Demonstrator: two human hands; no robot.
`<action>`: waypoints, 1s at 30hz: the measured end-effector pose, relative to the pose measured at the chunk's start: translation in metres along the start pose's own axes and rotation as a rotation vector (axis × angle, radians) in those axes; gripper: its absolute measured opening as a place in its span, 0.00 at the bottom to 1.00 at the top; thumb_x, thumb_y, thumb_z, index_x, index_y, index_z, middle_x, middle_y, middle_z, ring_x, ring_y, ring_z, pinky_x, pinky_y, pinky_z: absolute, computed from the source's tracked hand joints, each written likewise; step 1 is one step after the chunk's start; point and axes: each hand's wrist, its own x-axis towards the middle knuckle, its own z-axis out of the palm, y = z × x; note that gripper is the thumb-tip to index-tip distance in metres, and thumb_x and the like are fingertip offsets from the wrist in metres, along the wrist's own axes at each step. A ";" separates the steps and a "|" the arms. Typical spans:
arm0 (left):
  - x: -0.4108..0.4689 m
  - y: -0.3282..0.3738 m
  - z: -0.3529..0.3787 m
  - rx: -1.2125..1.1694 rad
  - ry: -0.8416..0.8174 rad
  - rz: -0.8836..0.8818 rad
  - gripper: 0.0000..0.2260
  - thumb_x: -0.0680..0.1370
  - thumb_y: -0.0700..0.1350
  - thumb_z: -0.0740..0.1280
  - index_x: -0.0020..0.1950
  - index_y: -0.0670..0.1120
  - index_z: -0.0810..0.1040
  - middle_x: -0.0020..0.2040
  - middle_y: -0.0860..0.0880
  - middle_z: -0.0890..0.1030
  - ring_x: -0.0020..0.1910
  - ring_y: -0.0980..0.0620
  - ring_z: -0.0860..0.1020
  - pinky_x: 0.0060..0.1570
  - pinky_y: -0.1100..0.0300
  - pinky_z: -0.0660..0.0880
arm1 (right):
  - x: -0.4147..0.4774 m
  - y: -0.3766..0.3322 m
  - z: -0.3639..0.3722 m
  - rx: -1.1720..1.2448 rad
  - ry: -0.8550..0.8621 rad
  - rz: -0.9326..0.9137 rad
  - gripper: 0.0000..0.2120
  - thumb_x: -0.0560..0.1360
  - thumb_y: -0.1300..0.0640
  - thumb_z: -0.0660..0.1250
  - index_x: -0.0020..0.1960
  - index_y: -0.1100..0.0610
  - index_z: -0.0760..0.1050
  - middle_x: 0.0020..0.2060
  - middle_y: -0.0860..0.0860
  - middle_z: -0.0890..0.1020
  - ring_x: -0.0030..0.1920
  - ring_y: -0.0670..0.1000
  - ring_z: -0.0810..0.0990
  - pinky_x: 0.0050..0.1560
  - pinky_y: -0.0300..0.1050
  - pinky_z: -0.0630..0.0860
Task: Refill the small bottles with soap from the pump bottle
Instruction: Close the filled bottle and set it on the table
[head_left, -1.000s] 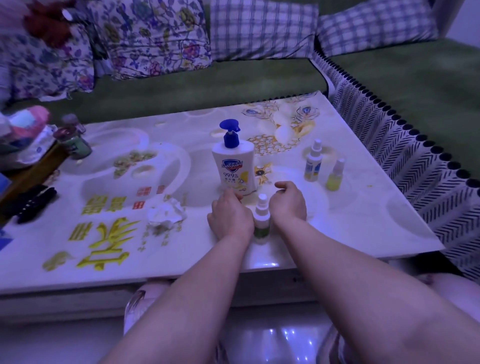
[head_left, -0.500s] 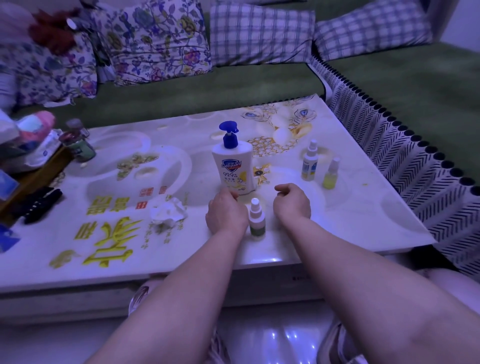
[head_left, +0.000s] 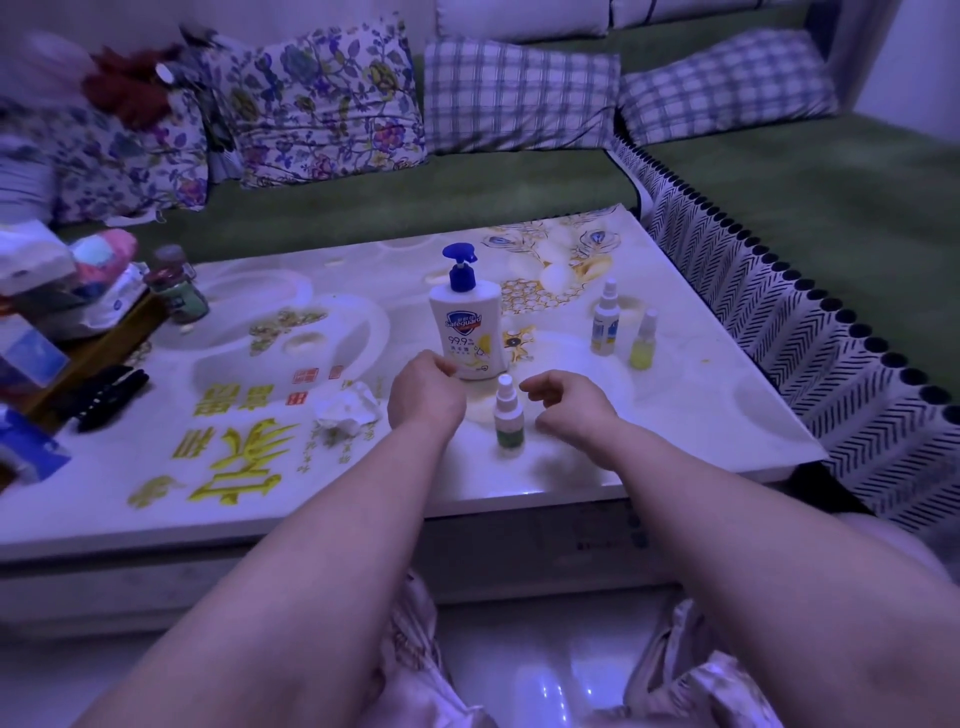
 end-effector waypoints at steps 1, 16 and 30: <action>-0.001 -0.001 -0.003 -0.007 0.009 0.001 0.12 0.76 0.39 0.59 0.56 0.49 0.78 0.58 0.50 0.79 0.57 0.47 0.76 0.54 0.56 0.73 | -0.003 -0.002 0.001 -0.001 -0.023 -0.018 0.25 0.70 0.71 0.62 0.61 0.50 0.77 0.53 0.47 0.79 0.56 0.47 0.75 0.59 0.45 0.76; -0.006 -0.001 -0.021 -0.015 0.027 0.022 0.14 0.75 0.38 0.58 0.56 0.49 0.77 0.58 0.50 0.78 0.56 0.46 0.76 0.54 0.54 0.75 | -0.006 -0.032 0.001 -0.059 -0.133 -0.207 0.15 0.76 0.60 0.65 0.61 0.50 0.80 0.56 0.51 0.82 0.57 0.49 0.79 0.54 0.41 0.74; -0.001 0.014 -0.009 -0.059 -0.032 0.079 0.16 0.73 0.35 0.58 0.52 0.51 0.79 0.57 0.51 0.79 0.56 0.48 0.76 0.51 0.57 0.73 | 0.015 -0.032 -0.043 -0.128 0.297 -0.098 0.11 0.68 0.49 0.77 0.44 0.55 0.81 0.41 0.49 0.83 0.46 0.51 0.81 0.46 0.46 0.74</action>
